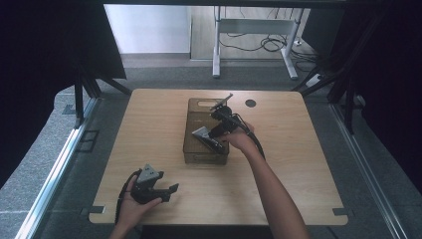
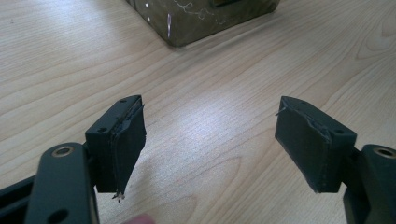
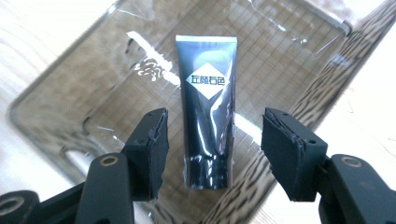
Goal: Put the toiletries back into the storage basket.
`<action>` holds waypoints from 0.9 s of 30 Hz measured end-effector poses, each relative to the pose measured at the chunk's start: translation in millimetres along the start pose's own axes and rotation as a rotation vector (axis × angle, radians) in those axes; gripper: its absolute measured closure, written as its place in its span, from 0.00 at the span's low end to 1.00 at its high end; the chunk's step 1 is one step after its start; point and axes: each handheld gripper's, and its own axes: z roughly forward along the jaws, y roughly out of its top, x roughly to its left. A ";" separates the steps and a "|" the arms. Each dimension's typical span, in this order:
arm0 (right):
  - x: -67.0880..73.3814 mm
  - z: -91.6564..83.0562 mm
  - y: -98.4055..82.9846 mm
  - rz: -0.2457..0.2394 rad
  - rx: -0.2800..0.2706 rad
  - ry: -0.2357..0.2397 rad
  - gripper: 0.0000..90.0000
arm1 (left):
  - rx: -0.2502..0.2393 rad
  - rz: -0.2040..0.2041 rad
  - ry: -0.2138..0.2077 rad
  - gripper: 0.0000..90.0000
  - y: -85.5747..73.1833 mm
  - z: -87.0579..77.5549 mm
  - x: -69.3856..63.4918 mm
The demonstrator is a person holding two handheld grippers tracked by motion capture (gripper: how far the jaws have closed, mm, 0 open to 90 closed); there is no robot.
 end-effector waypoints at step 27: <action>-23.2 -78.5 -132.6 -0.018 -0.225 0.051 0.47 | 0.018 -0.003 0.003 0.28 0.2 6.7 -1.8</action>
